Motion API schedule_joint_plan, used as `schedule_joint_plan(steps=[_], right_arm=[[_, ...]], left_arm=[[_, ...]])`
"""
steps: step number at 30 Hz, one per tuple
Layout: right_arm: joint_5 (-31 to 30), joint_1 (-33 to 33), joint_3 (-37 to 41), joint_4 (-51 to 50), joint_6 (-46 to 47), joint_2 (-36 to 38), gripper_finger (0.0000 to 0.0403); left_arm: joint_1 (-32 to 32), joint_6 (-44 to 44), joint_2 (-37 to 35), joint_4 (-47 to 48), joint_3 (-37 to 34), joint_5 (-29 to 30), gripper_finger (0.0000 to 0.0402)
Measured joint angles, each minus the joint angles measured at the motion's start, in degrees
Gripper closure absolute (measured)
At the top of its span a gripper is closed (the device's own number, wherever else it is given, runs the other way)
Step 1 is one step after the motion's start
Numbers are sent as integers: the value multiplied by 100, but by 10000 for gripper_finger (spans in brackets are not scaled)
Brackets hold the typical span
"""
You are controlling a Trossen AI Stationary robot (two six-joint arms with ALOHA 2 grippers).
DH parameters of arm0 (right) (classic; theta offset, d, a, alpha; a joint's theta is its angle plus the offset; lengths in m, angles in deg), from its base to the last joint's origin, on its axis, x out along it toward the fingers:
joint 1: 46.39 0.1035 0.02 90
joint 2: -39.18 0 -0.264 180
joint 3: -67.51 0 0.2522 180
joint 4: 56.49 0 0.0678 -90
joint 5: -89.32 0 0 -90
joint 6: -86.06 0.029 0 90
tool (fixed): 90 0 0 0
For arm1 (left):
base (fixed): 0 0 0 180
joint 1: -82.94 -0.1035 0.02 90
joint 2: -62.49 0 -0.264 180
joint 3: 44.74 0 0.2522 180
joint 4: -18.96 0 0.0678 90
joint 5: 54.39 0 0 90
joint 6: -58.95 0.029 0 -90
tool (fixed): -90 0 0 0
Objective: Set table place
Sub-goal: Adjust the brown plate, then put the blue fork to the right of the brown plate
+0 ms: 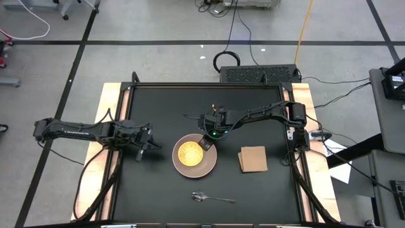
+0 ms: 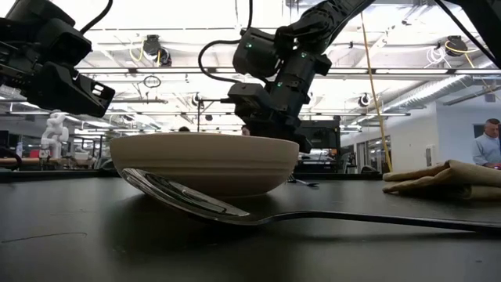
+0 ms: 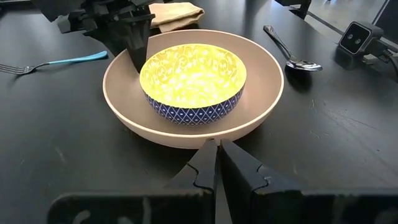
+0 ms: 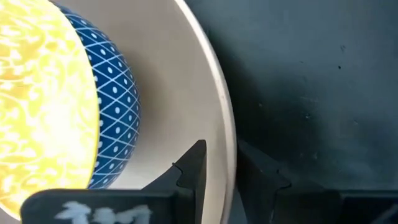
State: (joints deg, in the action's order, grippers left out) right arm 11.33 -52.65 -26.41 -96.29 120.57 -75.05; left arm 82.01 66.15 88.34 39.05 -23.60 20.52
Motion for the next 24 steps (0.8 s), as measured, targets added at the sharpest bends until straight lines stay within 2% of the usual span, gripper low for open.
schedule_joint_plan(steps=[15, 24], right_arm=[[-20, -159, 6, -95, -469, 99, 330], [-233, -229, 7, -290, -895, 720, 330]], left_arm=[[0, -33, 0, -4, 0, 12, 376], [0, -52, 2, -68, 0, 13, 376]])
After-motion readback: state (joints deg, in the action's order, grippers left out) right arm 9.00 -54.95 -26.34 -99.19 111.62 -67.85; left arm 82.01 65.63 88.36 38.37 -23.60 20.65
